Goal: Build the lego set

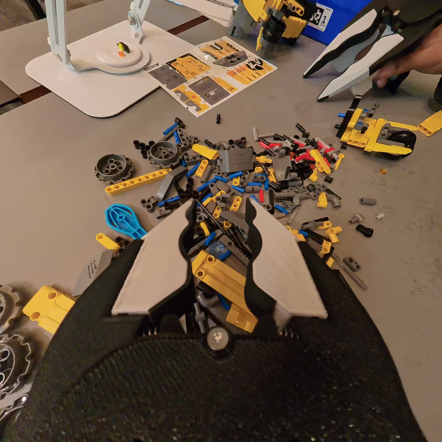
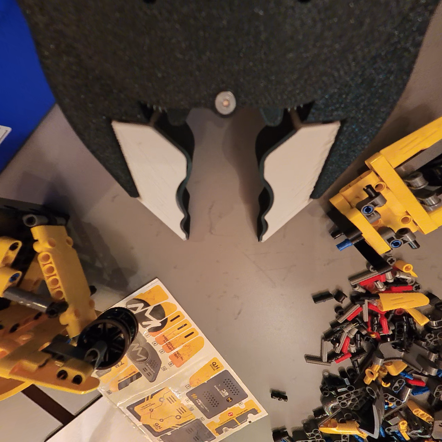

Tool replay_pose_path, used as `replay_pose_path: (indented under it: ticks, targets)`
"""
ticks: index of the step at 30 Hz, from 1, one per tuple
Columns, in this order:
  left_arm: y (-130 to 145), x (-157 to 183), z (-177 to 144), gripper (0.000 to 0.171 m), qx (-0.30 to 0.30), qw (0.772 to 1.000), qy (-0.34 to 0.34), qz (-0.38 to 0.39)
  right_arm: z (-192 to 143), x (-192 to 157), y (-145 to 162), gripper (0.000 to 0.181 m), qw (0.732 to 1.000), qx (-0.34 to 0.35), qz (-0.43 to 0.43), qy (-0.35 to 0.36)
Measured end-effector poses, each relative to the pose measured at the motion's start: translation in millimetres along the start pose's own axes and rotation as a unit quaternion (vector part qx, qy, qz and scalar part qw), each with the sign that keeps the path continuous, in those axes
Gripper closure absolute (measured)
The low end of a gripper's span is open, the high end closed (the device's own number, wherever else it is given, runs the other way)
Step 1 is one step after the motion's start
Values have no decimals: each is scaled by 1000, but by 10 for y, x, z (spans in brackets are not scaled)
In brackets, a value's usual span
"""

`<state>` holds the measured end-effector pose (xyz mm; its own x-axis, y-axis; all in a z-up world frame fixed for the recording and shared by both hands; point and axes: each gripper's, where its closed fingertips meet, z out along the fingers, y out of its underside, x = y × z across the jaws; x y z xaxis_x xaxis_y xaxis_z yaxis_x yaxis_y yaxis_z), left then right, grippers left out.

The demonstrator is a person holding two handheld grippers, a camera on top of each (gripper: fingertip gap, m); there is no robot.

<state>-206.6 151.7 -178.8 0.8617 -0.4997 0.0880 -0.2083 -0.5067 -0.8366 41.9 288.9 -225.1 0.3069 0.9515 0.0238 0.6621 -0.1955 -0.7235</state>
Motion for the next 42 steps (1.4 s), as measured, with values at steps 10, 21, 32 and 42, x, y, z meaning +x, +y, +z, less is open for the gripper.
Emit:
replay_pose_path:
  ticks: [10,21,32,42]
  targets:
    - [-205,-190,-197,145,68,994,-77,35,-10,8,11,125,1000,0,9,11]
    - [-205,-456,-356,144,119,989,-76,-40,-25,6,27,124,999,-1,22,24]
    - [-324,-481,-511,143,166,983,-70,-45,-30,-32,31,116,1000,-1,24,15]
    - [-365,-519,-612,139,182,979,-59,-70,-28,-46,33,114,1000,-2,17,16]
